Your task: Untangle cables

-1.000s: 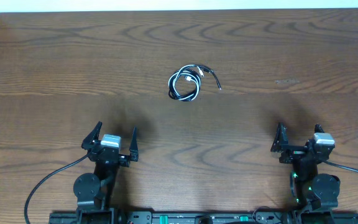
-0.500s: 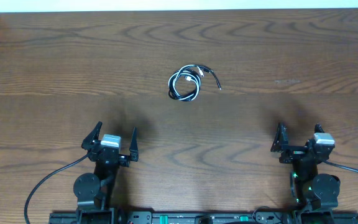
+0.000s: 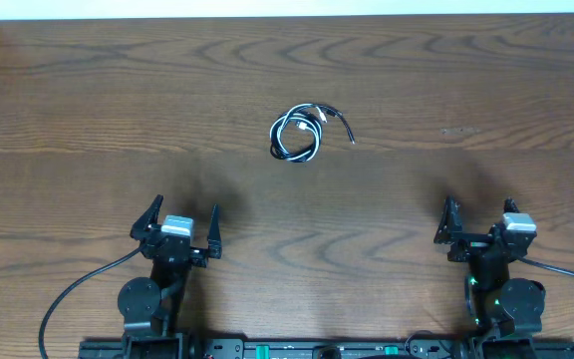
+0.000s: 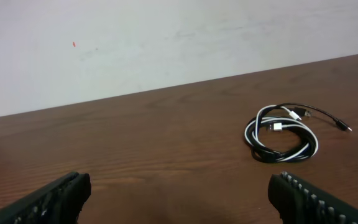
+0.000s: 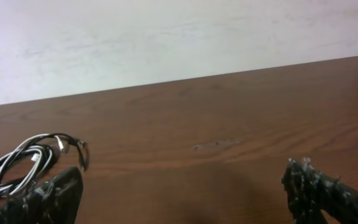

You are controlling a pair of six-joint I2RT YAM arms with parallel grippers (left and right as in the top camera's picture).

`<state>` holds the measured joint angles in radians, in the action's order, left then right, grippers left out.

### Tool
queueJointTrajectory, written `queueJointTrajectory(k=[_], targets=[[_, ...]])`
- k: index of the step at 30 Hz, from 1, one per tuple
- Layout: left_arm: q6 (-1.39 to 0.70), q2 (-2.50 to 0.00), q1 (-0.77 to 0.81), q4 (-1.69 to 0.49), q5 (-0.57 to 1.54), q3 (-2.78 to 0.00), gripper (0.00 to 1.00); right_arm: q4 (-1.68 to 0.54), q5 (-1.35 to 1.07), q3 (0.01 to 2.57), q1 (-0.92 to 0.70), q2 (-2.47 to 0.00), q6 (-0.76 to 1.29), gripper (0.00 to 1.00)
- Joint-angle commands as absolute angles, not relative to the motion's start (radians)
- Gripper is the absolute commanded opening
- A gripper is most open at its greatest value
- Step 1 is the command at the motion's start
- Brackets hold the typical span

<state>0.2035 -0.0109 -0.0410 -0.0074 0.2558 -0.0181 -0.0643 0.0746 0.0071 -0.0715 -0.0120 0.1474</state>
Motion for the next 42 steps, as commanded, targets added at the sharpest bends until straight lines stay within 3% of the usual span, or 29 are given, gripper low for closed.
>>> queueJointTrajectory(k=[1, 10, 24, 32, 42], targets=[[0.205, -0.006, -0.036, -0.048, 0.25, -0.004, 0.96, -0.072, 0.019, 0.006, -0.076, -0.007, 0.133, 0.99], [0.171, -0.052, -0.036, -0.052, 0.25, -0.041, 0.96, -0.072, -0.089, 0.011, -0.076, -0.008, 0.133, 0.99], [0.135, -0.354, -0.036, -0.059, 0.251, -0.246, 0.96, -0.161, -0.142, 0.092, -0.076, -0.029, 0.133, 0.99], [0.115, -0.597, -0.036, -0.299, 0.255, -0.529, 0.96, -0.327, -0.162, 0.265, -0.076, -0.135, 0.133, 0.99], [0.08, -0.865, -0.033, -0.548, 0.303, -0.921, 0.96, -0.499, -0.205, 0.625, -0.076, -0.506, 0.133, 0.99]])
